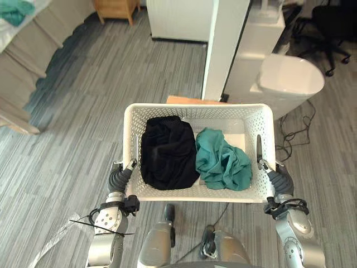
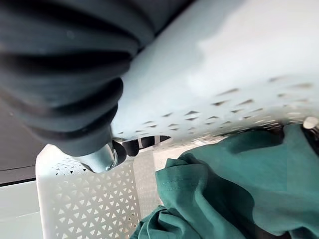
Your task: Pick up the laundry basket with both hands and put the clothes into the washing machine.
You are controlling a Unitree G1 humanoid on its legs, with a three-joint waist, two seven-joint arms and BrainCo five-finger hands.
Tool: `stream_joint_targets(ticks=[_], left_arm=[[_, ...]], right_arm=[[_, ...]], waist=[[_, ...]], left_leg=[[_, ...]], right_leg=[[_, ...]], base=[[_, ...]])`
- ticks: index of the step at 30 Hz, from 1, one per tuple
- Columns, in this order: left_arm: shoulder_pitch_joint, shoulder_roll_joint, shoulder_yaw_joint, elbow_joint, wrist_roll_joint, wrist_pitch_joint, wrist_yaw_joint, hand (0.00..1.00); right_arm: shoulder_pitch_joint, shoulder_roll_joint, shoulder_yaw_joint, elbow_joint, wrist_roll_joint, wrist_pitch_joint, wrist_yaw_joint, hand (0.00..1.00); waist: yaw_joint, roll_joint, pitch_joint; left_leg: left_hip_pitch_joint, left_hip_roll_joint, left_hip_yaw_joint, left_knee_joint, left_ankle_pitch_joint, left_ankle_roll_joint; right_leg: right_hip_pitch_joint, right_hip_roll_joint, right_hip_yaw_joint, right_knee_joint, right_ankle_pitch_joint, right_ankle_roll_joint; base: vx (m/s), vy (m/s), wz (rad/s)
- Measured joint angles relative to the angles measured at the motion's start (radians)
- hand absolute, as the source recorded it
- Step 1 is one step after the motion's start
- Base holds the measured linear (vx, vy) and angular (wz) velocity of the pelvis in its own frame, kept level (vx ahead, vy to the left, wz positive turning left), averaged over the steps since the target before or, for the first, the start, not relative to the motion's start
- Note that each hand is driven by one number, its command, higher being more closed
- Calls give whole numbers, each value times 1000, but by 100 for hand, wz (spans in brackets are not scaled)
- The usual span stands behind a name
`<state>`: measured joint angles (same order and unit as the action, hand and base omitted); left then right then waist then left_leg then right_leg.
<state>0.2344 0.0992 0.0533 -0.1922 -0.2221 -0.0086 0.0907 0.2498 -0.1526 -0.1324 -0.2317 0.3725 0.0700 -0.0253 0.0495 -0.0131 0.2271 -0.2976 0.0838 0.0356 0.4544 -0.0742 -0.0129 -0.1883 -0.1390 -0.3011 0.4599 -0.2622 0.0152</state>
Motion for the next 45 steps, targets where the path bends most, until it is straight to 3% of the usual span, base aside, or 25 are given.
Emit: stream_joint_targets(ticks=[3,4,8,10,12,14,15,18,20,21,22,24,26,27,28,29,30,31,32,33,34,35,38,42,45], left_arm=[[49,-10,-1,-8,13,-11,-5,100],[70,-29,-7,-12,43,-12,-10,100],[76,-2,-14,-16,79,3,-27,100],[77,-2,-1,-42,81,5,-28,100],[82,-3,24,-72,88,7,-28,100],[121,-6,50,-122,87,6,-28,100],[135,-11,68,-137,86,0,-28,100],[135,-19,99,-115,86,0,-28,100],[126,-21,123,-92,84,0,-25,100],[91,-27,137,-40,84,2,-24,100],[81,-52,137,-3,84,5,-24,100],[96,-108,124,29,88,27,-24,100],[147,-127,126,27,86,26,-20,100],[153,-133,131,26,85,24,-18,100],[154,-137,131,13,85,22,-17,100],[150,-145,130,1,85,21,-17,100],[131,-153,130,-2,86,22,-17,100],[119,-149,130,-2,86,22,-17,100],[115,-145,135,-3,86,22,-14,100],[108,-145,135,-5,86,23,-12,100],[99,-139,126,-8,86,21,-11,100],[95,-132,104,-22,86,21,-6,100],[98,-99,97,-53,88,21,9,100],[137,-83,104,-105,87,21,18,100],[162,-86,107,-147,85,19,19,100]], right_arm=[[47,-2,13,-6,0,-3,9,100],[92,7,10,-29,0,-3,11,100],[154,64,-5,-54,-25,2,9,100],[172,73,0,-102,-30,3,9,100],[164,82,14,-116,-33,2,7,100],[132,82,32,-102,-40,2,10,100],[100,84,42,-75,-50,-1,13,100],[-19,80,59,81,-72,-9,30,100],[-101,75,80,181,-88,-11,30,100],[-141,84,84,231,-105,-11,28,100],[-151,71,83,258,-111,-10,28,100],[-131,24,91,284,-121,-6,21,100],[-134,18,120,293,-155,-2,18,100],[-137,14,124,292,-161,-2,19,100],[-146,12,123,290,-180,-5,19,100],[-161,12,114,289,-187,-5,19,100],[-169,15,102,288,-188,-8,16,100],[-169,20,100,287,-188,-8,12,100],[-174,19,99,280,-189,-9,5,100],[-169,20,98,265,-189,-8,0,100],[-159,26,95,240,-194,-9,-4,100],[-144,23,85,218,-198,-14,-16,100],[-83,60,82,145,-200,-16,-22,100],[-38,73,116,70,-209,-16,-38,100],[11,65,116,-25,-216,-16,-46,100]], waist=[[-14,13,-64],[-46,52,-116],[-60,15,-102],[-55,28,-92],[-31,16,-87],[-29,15,-91],[-19,18,-105],[18,15,-171],[29,-19,-199],[29,-37,-199],[28,-15,-197],[11,28,-194],[-8,23,-186],[-5,16,-183],[0,3,-179],[-3,13,-174],[-9,27,-163],[-9,27,-162],[-16,31,-159],[-16,23,-138],[-14,7,-108],[-17,34,-112],[-15,29,-107],[-3,34,-80],[16,81,-57]], left_leg=[[73,53,-132,160,-111,-76],[147,51,-223,63,-207,-125],[170,32,-51,30,-270,-66],[138,42,43,49,-263,-11],[165,49,168,35,-245,19],[201,66,278,11,-230,33],[206,79,351,-13,-213,32],[193,121,525,-91,-148,7],[154,155,624,-92,-123,-16],[125,193,681,-49,-104,-48],[125,227,680,-48,-92,-67],[175,301,664,-47,-68,-74],[201,374,516,75,-44,20],[197,371,430,106,-45,62],[198,313,262,113,-116,5],[188,256,163,104,-153,-7],[187,195,87,92,-203,30],[207,180,63,67,-202,33],[259,169,50,40,-162,-40],[217,155,50,148,-126,-76],[203,122,51,155,-197,-99],[208,81,55,-61,-170,-66],[230,56,77,-84,-179,-68],[174,93,82,158,-189,-53],[56,166,52,474,-158,-48]], right_leg=[[-4,19,43,-11,38,-34],[-57,38,111,1,62,1],[-113,39,273,-84,221,65],[-130,32,259,-120,263,81],[-160,-39,133,188,128,44],[-96,-108,45,332,53,18],[-45,-158,-5,362,19,-6],[36,-252,-106,244,0,10],[86,-300,-180,67,44,41],[110,-266,-207,-111,95,192],[115,-217,-190,-177,91,200],[116,-122,-107,-207,115,160],[140,-31,24,-244,118,107],[142,-14,68,-257,125,96],[135,6,148,-279,131,84],[125,29,201,-282,136,76],[121,44,249,-271,138,72],[110,50,262,-255,138,72],[87,65,265,-226,150,54],[117,47,275,-264,179,47],[151,12,285,-293,181,50],[158,0,280,-301,182,73],[150,-21,272,-273,166,98],[209,-18,241,-250,128,89],[287,18,213,-245,24,102]], base=[[-18,170,-86],[-75,449,-118],[-229,400,-115],[-331,252,-116],[-316,187,-151],[-269,53,-167],[-371,-37,-200],[-232,-146,-191],[-210,-364,-208],[-164,-449,-171],[-129,-456,-160],[0,-349,-172],[39,-348,-211],[45,-128,-191],[51,-52,-208],[122,-2,-214],[88,4,-144],[130,-51,-131],[106,-55,-111],[115,-24,-102],[68,162,-62],[19,166,-32],[99,141,-2],[77,38,4],[103,-1,16]])
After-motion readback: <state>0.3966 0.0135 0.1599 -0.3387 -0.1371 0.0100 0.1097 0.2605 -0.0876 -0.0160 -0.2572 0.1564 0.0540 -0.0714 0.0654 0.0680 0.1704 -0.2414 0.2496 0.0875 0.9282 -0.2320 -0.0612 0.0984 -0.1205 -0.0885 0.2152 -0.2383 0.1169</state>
